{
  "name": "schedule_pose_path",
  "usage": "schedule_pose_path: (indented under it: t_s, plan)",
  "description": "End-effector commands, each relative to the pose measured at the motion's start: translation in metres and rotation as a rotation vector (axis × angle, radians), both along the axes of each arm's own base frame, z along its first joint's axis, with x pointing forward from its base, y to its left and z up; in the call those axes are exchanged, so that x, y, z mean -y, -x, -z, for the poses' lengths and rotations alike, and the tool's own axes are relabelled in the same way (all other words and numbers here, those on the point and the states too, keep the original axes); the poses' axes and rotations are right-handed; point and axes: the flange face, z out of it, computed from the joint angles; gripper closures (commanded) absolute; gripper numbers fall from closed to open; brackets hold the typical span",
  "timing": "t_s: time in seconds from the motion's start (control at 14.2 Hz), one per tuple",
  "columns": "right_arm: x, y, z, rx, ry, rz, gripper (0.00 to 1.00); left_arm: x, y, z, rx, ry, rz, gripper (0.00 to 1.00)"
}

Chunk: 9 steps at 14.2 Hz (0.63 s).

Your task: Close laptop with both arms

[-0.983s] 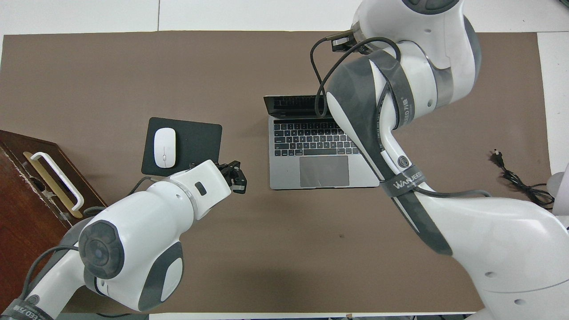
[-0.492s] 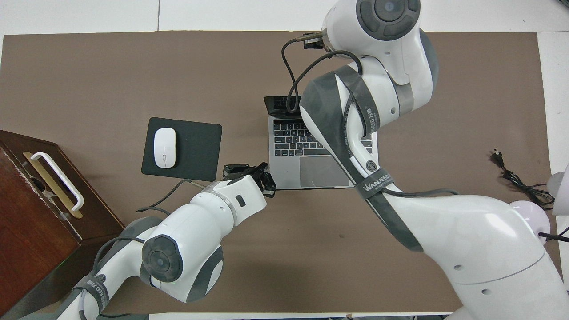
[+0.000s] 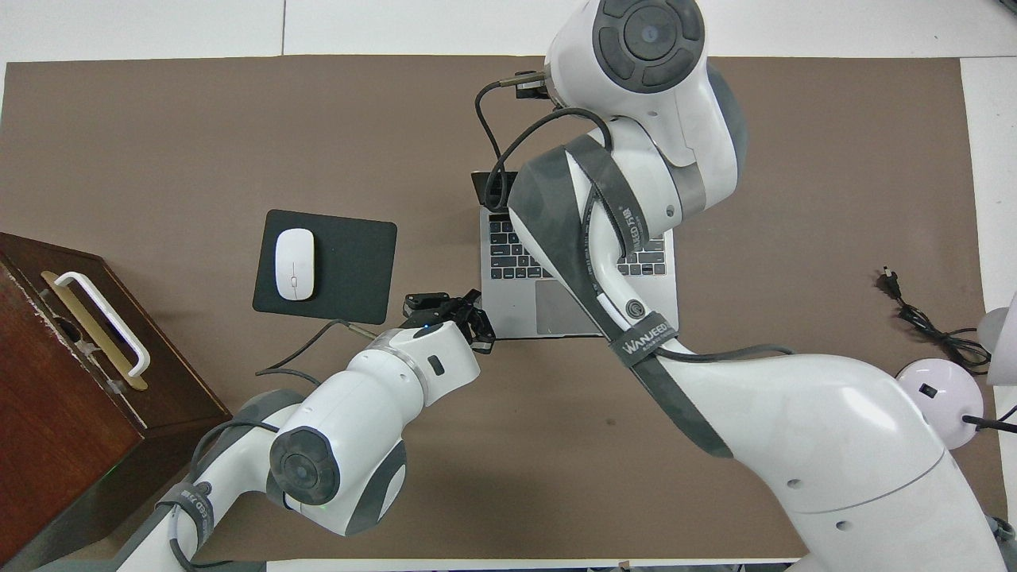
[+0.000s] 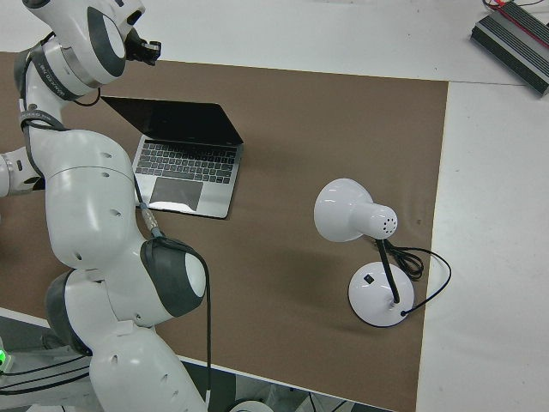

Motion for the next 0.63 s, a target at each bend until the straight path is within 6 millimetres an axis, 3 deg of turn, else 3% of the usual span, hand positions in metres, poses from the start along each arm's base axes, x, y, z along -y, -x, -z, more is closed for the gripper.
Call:
schedule_pose_path:
  t_s: [0.0, 0.28, 0.56]
  plan:
    - [0.006, -0.003, -0.001, 0.005, -0.02, 0.025, 1.0, 0.004, 0.002, 0.026, 0.044, -0.006, 0.009, 1.0]
    - [0.011, -0.006, 0.001, -0.001, -0.024, 0.033, 1.0, 0.005, 0.001, 0.038, 0.083, -0.004, 0.015, 1.0]
    - [0.013, -0.005, 0.006, -0.013, -0.025, 0.035, 1.0, 0.008, 0.003, 0.069, 0.142, -0.007, 0.031, 1.0]
